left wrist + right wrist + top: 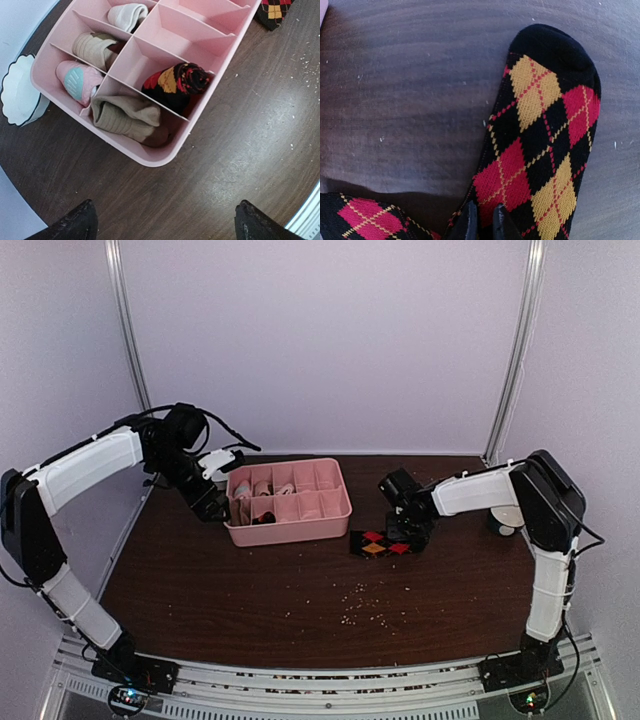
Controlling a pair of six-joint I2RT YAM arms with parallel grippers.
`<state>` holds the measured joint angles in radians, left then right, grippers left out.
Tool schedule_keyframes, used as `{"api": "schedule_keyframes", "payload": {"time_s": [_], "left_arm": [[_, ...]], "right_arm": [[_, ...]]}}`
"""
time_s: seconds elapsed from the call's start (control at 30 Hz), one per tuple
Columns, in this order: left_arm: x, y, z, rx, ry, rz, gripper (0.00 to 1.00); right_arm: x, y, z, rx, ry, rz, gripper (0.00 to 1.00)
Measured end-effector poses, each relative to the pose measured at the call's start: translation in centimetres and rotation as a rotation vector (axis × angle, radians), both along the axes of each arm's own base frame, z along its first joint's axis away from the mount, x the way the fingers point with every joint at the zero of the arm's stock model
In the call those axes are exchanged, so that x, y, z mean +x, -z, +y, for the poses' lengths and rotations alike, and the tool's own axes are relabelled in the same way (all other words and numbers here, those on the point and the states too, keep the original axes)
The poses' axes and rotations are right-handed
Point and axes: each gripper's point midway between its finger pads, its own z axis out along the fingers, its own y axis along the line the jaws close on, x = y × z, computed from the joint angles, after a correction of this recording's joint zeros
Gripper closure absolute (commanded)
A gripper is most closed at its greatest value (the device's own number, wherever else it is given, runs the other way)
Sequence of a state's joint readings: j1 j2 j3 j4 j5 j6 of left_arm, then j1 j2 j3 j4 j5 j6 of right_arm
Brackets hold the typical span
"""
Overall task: Roll the socks
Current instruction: Move the sock to the center of the board, then pick up the sock from the center of the board.
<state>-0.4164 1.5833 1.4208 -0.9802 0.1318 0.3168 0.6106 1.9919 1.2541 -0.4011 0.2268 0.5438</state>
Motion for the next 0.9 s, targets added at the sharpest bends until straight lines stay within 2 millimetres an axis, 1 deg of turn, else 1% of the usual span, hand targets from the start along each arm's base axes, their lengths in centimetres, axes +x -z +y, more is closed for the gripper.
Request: {"api": "schedule_keyframes", "payload": {"time_s": [0.1, 0.23, 0.33, 0.4, 0.5, 0.6, 0.63, 0.67, 0.73, 0.8, 0.9], "left_arm": [[-0.6, -0.9, -0.5, -0.029, 0.028, 0.012, 0.02], [-2.0, -1.7, -1.0, -0.069, 0.07, 0.036, 0.02], [-2.8, -2.3, -1.2, -0.092, 0.092, 0.046, 0.02], [-3.1, -2.7, -1.3, -0.106, 0.104, 0.042, 0.02], [-3.3, -3.1, -1.4, -0.119, 0.113, 0.036, 0.02], [-3.5, -3.1, -1.3, -0.117, 0.113, 0.033, 0.02], [-3.6, -3.0, -1.2, -0.112, 0.114, 0.032, 0.02], [-3.7, -2.9, -1.1, -0.106, 0.112, 0.034, 0.02], [-4.0, -2.5, -0.7, -0.092, 0.111, 0.036, 0.02], [-4.2, -2.2, -0.5, -0.081, 0.112, 0.038, 0.02], [-4.5, -1.8, -0.1, -0.065, 0.11, 0.041, 0.02]], "right_arm": [[-1.5, 0.1, -0.4, -0.002, -0.029, -0.005, 0.91], [-4.8, 0.0, -0.9, -0.017, -0.094, 0.002, 0.89], [-7.8, -0.3, -0.5, -0.049, -0.168, 0.027, 0.78], [-9.4, -1.0, 0.6, -0.076, -0.237, 0.025, 0.69], [-10.5, -3.0, 2.8, -0.082, -0.317, -0.033, 0.52], [-11.0, -5.4, 5.1, -0.074, -0.357, -0.11, 0.44], [-11.0, -6.0, 5.6, -0.074, -0.359, -0.132, 0.36], [-11.0, -6.5, 6.1, -0.077, -0.36, -0.158, 0.19], [-11.2, -7.3, 6.8, -0.066, -0.336, -0.201, 0.02], [-11.5, -7.5, 7.5, -0.01, -0.32, -0.225, 0.0], [-12.6, -6.2, 8.4, 0.104, -0.331, -0.214, 0.0]]}}
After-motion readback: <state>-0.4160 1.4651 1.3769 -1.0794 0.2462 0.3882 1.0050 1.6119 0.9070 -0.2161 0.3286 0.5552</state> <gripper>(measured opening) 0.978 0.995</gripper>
